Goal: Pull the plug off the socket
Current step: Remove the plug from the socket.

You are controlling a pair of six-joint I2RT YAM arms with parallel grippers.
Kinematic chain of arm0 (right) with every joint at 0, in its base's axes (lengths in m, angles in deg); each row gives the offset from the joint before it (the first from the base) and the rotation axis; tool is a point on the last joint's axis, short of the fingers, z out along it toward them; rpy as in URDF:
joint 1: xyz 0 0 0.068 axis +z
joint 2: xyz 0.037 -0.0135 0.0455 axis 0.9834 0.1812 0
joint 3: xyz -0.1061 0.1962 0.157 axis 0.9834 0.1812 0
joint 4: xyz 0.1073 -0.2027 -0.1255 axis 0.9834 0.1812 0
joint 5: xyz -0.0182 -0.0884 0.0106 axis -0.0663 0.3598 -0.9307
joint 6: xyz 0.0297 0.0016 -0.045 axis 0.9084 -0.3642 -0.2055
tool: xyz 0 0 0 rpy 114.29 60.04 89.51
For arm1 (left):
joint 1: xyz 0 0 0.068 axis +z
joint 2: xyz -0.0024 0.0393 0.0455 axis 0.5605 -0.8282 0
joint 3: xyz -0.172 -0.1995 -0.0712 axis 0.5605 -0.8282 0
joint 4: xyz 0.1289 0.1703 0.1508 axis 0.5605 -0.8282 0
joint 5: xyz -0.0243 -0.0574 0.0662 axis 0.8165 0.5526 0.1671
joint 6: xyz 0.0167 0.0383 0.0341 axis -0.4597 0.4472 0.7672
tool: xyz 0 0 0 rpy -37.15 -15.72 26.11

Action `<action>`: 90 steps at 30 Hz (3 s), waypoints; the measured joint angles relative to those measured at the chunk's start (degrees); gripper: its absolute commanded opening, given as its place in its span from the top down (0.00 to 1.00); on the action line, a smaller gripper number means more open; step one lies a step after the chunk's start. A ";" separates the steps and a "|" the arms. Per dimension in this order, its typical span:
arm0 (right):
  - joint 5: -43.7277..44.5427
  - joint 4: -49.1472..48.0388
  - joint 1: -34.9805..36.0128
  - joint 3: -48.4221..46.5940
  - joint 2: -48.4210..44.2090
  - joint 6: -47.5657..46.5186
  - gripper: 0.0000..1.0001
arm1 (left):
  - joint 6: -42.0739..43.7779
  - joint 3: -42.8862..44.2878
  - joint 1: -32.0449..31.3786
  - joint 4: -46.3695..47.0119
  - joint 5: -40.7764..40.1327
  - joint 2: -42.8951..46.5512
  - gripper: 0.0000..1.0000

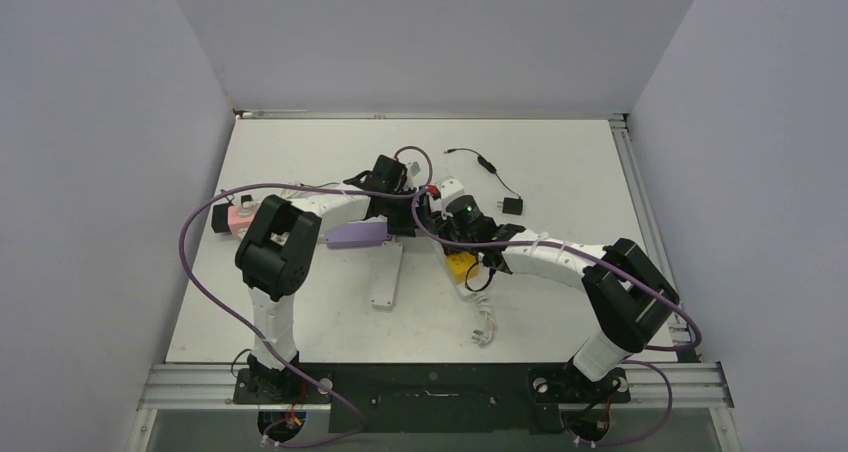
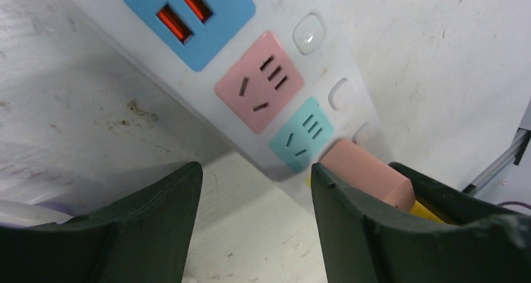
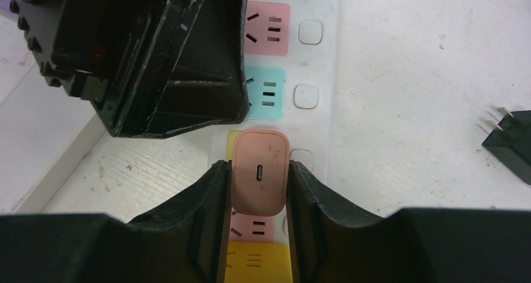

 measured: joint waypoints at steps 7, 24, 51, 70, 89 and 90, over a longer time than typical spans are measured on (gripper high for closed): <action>-1.53 -2.91 0.07 0.37 0.87 -0.26 0.95 | -1.07 0.55 0.07 1.55 0.04 -1.05 0.46; -1.49 -4.17 0.11 0.37 1.40 -0.74 0.95 | -1.33 2.69 0.17 1.16 0.59 -2.84 0.61; -6.10 -3.52 -3.26 -0.28 1.79 2.69 0.95 | 0.81 5.22 -1.11 -0.11 -2.25 -3.63 0.62; 2.36 -1.14 0.09 -2.60 3.21 2.23 0.95 | 1.03 5.62 -1.20 -0.59 -2.45 -3.89 0.62; -5.14 -5.42 -4.46 0.63 1.66 4.79 0.95 | 1.46 6.82 -1.81 1.03 -3.32 -4.98 0.62; -4.07 -5.40 -3.91 0.63 1.66 4.57 0.95 | 1.46 6.82 -1.81 1.03 -3.32 -5.01 0.62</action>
